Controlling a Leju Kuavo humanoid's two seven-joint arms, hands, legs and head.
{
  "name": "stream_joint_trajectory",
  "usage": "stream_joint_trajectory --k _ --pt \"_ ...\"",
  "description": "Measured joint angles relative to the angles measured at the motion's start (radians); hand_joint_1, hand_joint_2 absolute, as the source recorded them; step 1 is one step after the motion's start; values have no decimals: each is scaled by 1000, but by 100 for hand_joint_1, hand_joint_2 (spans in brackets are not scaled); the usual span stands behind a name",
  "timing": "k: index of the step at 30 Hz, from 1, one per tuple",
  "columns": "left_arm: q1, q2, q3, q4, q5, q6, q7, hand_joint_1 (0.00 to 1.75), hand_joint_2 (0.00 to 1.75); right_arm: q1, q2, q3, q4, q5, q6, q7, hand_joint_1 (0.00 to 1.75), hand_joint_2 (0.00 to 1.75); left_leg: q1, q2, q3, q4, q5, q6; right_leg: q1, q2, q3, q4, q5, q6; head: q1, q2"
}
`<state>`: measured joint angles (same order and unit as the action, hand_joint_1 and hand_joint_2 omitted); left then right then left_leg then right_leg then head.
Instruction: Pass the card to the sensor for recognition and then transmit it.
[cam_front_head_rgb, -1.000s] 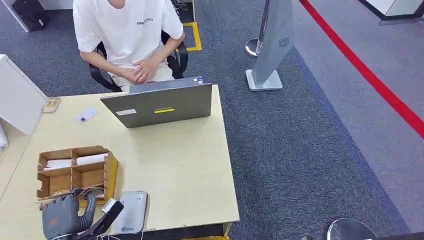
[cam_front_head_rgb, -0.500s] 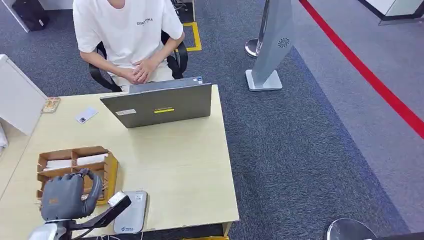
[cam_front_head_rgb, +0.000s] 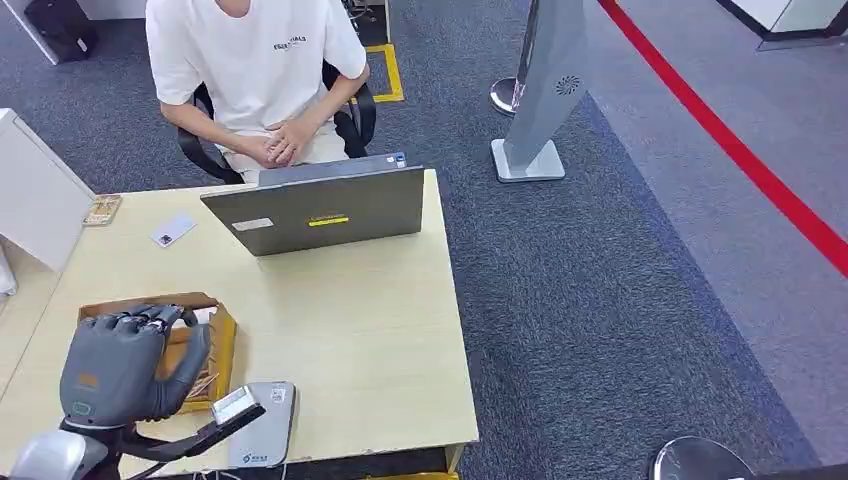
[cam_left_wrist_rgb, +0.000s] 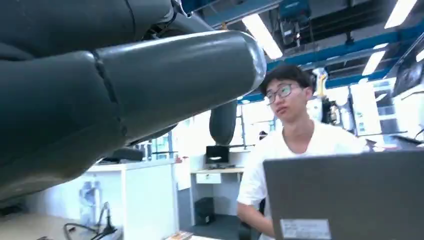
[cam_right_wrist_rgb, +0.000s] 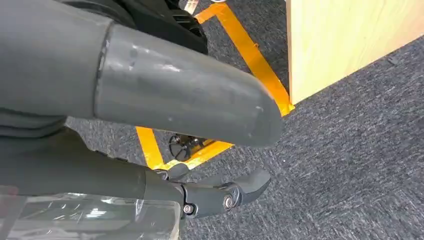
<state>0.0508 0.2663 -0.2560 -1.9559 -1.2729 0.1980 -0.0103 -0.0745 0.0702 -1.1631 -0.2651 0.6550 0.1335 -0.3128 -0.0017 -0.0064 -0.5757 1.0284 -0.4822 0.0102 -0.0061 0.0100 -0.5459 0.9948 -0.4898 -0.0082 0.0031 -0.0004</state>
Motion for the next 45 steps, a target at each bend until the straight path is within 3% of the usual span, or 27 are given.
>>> stream_joint_trajectory --k 8,15,16,24,45 --pt "-75 46 -57 -80 39 -9 -18 175 0 0 0 -8 0 4 0 -1 0 0 0 0 0 0 0 0 0 0 0 0 0 0 0 0" --pt "-84 58 -71 -97 40 -4 -14 175 0 0 2 -16 0 10 -1 -1 0 0 0 0 0 0 0 0 0 1 0 0 0 0 0 0" --pt "-74 60 -71 -98 40 0 -8 0 175 1 5 -16 0 10 -5 -1 0 0 0 0 0 0 0 0 0 1 0 0 0 0 0 0" --pt "41 49 -69 -99 12 71 24 0 175 8 22 -18 1 15 -19 6 0 0 0 1 0 0 0 0 0 1 0 0 0 0 0 0" --pt "174 9 16 -102 32 111 -5 0 175 7 33 -18 1 35 -32 8 0 0 0 0 0 0 0 0 0 0 1 0 0 0 0 0"
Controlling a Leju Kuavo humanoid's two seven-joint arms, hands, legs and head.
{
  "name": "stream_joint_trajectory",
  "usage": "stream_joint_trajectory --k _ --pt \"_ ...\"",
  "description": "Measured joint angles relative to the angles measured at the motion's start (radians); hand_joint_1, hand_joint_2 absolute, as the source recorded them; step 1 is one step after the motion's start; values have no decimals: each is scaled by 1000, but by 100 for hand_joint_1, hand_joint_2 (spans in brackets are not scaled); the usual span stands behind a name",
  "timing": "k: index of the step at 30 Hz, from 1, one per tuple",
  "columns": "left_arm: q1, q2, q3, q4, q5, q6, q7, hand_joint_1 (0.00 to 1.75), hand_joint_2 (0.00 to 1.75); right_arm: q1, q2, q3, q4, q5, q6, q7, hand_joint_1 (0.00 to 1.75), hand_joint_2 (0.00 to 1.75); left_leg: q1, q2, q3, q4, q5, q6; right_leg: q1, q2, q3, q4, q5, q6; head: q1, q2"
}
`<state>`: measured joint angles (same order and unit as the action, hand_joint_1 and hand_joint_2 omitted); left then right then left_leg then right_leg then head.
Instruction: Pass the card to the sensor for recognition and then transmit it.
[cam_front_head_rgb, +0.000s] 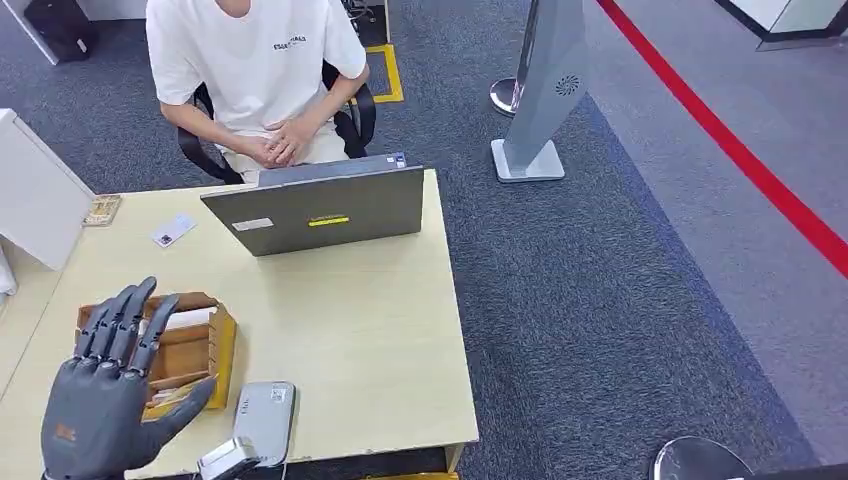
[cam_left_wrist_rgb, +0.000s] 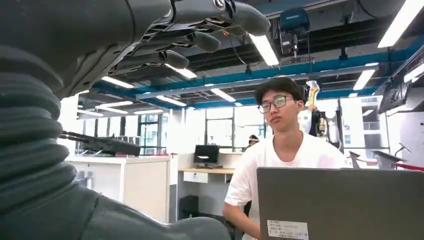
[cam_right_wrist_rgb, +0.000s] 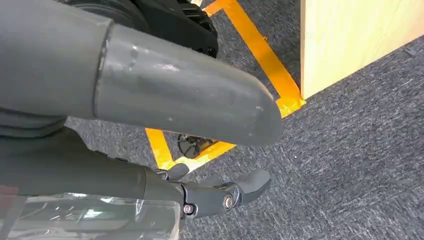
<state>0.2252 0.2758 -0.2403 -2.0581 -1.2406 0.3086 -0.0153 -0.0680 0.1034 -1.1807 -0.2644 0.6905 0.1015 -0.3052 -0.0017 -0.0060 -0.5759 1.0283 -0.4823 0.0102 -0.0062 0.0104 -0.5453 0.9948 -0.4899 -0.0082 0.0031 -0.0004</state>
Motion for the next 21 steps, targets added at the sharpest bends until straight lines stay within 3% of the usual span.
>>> stream_joint_trajectory --k 9,21 --pt "74 -37 56 -5 -13 0 30 0 175 0 0 0 0 5 0 3 0 0 0 0 0 0 0 0 0 0 0 0 0 0 0 0" --pt "168 -141 177 3 -10 16 72 0 175 0 0 -18 -7 10 1 10 0 0 0 0 0 0 0 0 0 0 0 0 0 0 0 0"
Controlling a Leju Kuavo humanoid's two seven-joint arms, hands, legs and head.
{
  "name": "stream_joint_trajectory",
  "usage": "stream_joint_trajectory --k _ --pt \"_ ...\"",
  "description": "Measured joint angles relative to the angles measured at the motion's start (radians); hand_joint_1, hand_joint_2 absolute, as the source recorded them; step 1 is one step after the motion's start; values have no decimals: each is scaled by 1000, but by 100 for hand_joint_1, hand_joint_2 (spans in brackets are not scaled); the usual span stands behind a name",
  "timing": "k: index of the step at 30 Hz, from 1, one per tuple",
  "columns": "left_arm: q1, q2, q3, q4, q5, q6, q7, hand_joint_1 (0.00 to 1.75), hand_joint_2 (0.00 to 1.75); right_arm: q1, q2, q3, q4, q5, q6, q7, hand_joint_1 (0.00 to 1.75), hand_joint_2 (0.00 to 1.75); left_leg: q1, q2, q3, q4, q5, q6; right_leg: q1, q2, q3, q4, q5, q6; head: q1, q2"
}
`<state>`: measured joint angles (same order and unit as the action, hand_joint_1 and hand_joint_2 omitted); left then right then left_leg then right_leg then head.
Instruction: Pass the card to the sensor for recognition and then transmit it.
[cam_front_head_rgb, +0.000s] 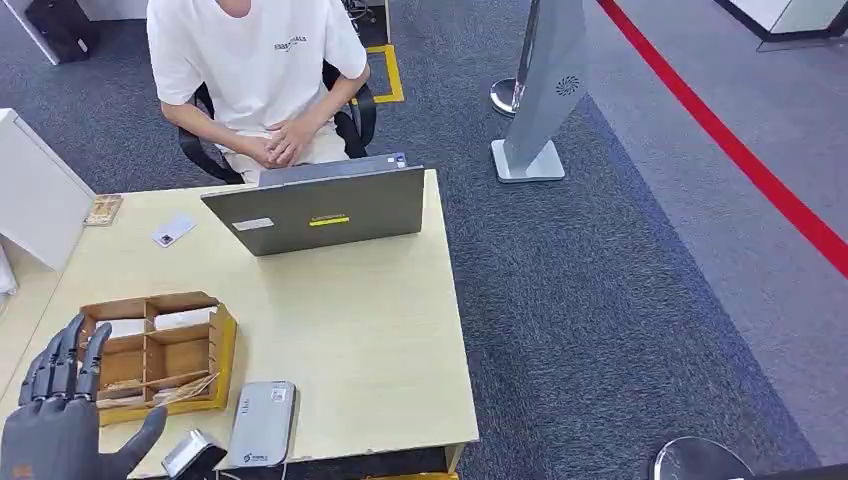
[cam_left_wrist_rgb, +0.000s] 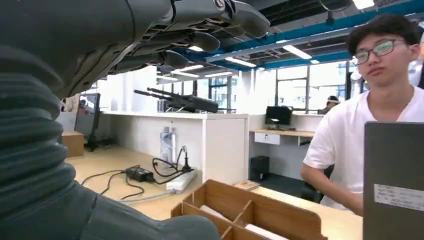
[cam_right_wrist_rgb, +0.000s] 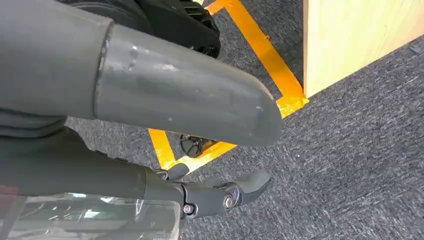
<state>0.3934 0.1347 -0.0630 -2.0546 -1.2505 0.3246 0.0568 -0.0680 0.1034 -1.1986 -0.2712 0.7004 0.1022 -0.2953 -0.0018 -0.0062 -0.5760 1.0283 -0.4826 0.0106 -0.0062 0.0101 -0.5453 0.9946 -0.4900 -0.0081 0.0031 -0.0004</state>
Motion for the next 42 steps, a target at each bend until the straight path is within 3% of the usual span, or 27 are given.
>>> stream_joint_trajectory --k 9,16,22,34,42 --pt "7 -42 43 20 18 -12 9 0 175 0 0 -6 -2 5 2 1 0 0 0 0 0 0 0 0 0 0 0 0 0 0 0 0" --pt "-2 -111 124 100 35 -68 -37 0 175 -1 0 -6 -8 18 6 3 0 0 0 0 0 0 0 0 0 0 0 0 0 0 0 0" --pt "-32 -148 143 179 15 -107 -45 0 175 -1 0 -7 -10 27 11 9 0 0 0 0 0 0 0 0 0 -1 0 0 0 0 0 0" --pt "-93 -179 140 358 -20 -125 -3 0 175 -3 0 -7 -11 48 18 11 0 0 0 0 0 0 0 0 0 0 0 0 0 0 0 0" --pt "-112 -190 134 413 -26 -119 0 0 175 -5 0 -7 -11 51 19 11 0 0 0 0 0 0 0 0 0 0 0 0 0 0 0 0"
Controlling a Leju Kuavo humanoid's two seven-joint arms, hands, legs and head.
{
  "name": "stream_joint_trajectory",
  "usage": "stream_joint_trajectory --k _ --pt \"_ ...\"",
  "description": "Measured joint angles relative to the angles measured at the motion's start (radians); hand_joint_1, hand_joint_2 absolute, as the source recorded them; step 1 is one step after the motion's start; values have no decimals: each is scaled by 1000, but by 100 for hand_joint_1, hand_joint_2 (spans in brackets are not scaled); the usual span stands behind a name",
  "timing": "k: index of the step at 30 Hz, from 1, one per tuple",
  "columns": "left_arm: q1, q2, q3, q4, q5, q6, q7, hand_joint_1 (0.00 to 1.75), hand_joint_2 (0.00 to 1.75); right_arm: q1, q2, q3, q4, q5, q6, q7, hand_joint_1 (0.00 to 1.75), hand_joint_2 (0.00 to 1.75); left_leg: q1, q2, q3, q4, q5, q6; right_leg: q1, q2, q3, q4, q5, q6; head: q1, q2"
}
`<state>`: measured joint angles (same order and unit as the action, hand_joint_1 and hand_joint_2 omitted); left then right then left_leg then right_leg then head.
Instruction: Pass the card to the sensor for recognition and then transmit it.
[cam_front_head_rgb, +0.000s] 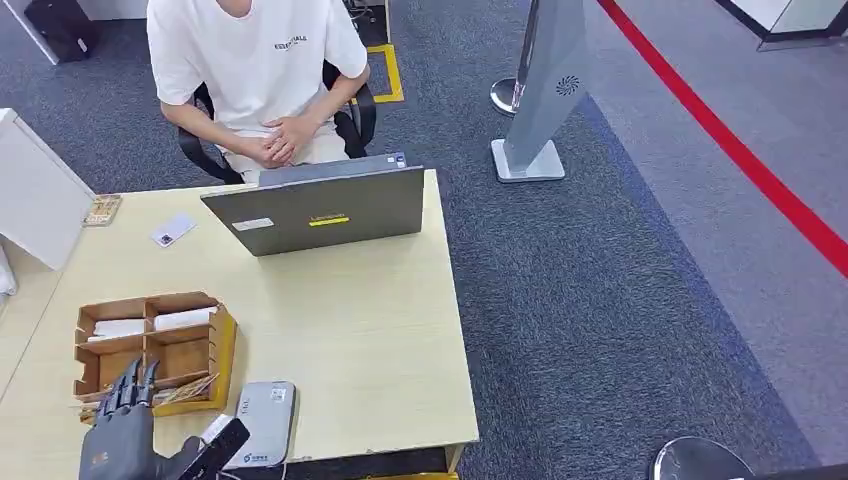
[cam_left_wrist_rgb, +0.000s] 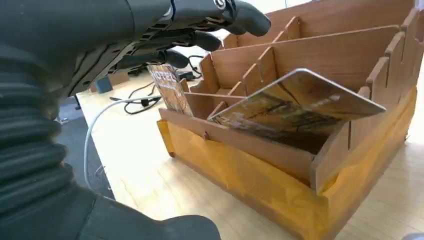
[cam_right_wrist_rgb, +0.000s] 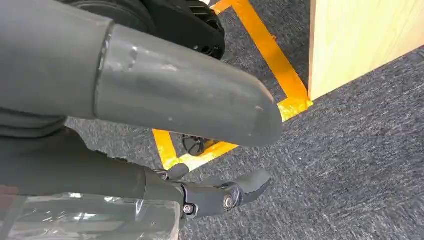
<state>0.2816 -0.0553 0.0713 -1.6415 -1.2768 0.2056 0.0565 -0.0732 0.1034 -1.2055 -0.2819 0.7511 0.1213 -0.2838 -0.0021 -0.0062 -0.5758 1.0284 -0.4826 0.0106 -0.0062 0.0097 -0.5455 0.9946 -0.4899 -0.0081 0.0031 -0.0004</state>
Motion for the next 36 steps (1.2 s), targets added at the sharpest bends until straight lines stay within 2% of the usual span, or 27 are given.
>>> stream_joint_trajectory --k 4,7,8,10,13,15,17,23,36 --pt "-5 -2 0 13 -9 10 4 0 175 -1 0 0 0 3 0 0 0 0 0 0 0 0 0 0 0 0 0 0 0 0 0 0" --pt "-13 -6 0 28 -44 83 15 0 175 -2 0 0 0 14 0 0 0 0 0 0 0 0 0 0 0 0 0 0 0 0 0 0" --pt "-18 -8 0 36 -59 125 15 0 175 -2 0 0 0 18 0 0 0 175 0 0 0 0 0 0 0 0 0 0 0 0 0 0" --pt "-27 -14 0 48 -73 206 -1 0 175 -4 0 0 0 26 0 -2 0 175 0 0 0 0 0 0 0 0 0 0 0 0 0 0" --pt "-34 -24 0 60 -69 343 -55 0 175 -5 0 0 1 33 -2 -7 0 175 0 0 0 0 0 0 0 0 0 0 0 0 0 0" --pt "-34 -32 0 67 -61 408 -94 0 175 -7 0 0 2 40 -3 -11 0 175 0 0 0 0 0 0 0 0 0 0 0 0 0 0" --pt "-34 -40 0 72 -58 442 -119 0 175 -8 1 0 2 42 -3 -12 0 175 0 0 0 0 0 0 0 0 0 0 0 0 0 0" --pt "-34 -52 0 82 -52 477 -142 0 175 -8 3 0 3 42 -5 -13 0 175 0 0 0 0 0 0 0 0 0 0 0 0 0 0" --pt "-40 -63 0 83 -40 470 -156 0 175 -8 5 0 5 42 -5 -14 0 175 0 0 0 0 0 0 0 0 0 0 0 0 0 0"
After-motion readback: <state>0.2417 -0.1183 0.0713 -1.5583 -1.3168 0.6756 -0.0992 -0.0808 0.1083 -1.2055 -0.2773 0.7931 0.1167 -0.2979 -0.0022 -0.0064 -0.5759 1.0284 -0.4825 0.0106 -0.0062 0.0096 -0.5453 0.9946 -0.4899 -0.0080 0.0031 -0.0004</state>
